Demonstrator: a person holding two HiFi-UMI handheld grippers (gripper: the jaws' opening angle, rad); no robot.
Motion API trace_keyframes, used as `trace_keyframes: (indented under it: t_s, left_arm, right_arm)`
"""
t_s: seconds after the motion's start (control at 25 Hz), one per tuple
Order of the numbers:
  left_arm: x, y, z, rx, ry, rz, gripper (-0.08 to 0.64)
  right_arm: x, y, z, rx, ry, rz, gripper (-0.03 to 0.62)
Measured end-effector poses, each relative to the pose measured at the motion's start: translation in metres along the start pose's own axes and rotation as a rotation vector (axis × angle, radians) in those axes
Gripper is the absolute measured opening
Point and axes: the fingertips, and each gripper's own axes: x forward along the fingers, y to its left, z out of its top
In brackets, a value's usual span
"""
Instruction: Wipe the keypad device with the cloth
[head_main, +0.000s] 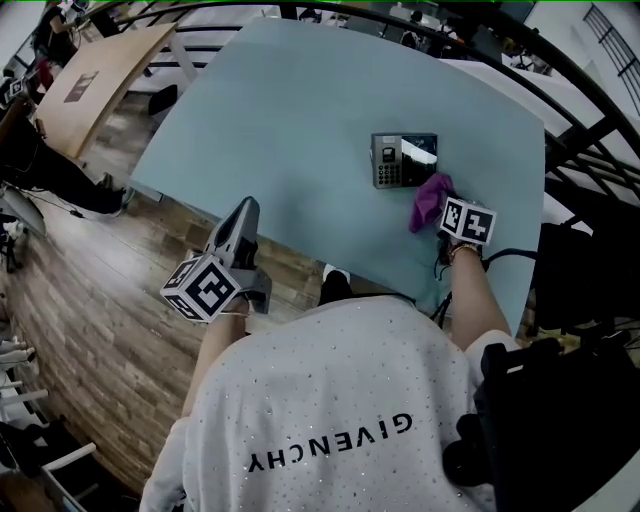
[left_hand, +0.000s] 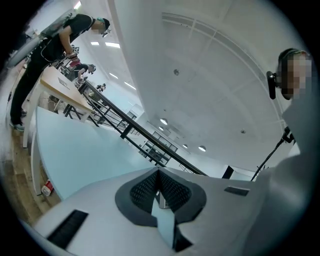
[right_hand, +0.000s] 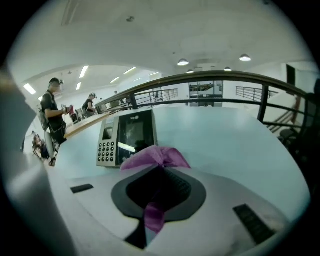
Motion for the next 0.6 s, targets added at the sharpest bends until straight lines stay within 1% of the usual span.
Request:
trace_keyframes:
  t_s: [0.08, 0.12, 0.2, 0.28, 0.36, 0.52, 0.6]
  left_arm:
    - [-0.009, 0.003, -0.003, -0.009, 0.000, 0.009, 0.000]
    - [-0.013, 0.003, -0.005, -0.013, 0.002, 0.011, 0.000]
    - [-0.020, -0.002, -0.012, -0.016, 0.008, 0.010, 0.000]
    - [-0.027, -0.011, -0.017, -0.007, 0.011, -0.002, 0.000]
    - [-0.028, -0.020, -0.020, 0.000, 0.013, -0.019, 0.000]
    - [-0.029, -0.032, -0.030, -0.012, 0.023, -0.041, 0.000]
    - [-0.033, -0.034, -0.030, -0.034, 0.015, -0.048, 0.000]
  right_arm:
    - [-0.010, 0.002, 0.004, 0.107, -0.059, 0.013, 0.026]
    - [-0.017, 0.006, 0.007, 0.147, -0.097, 0.037, 0.026]
    - [-0.034, 0.017, 0.016, 0.187, -0.168, 0.109, 0.026]
    - [-0.052, 0.027, 0.027, 0.184, -0.224, 0.174, 0.026]
    - [-0.070, 0.031, 0.037, 0.163, -0.264, 0.205, 0.026]
    - [-0.091, 0.028, 0.050, 0.115, -0.283, 0.207, 0.026]
    - [-0.094, 0.023, 0.052, 0.119, -0.280, 0.193, 0.026]
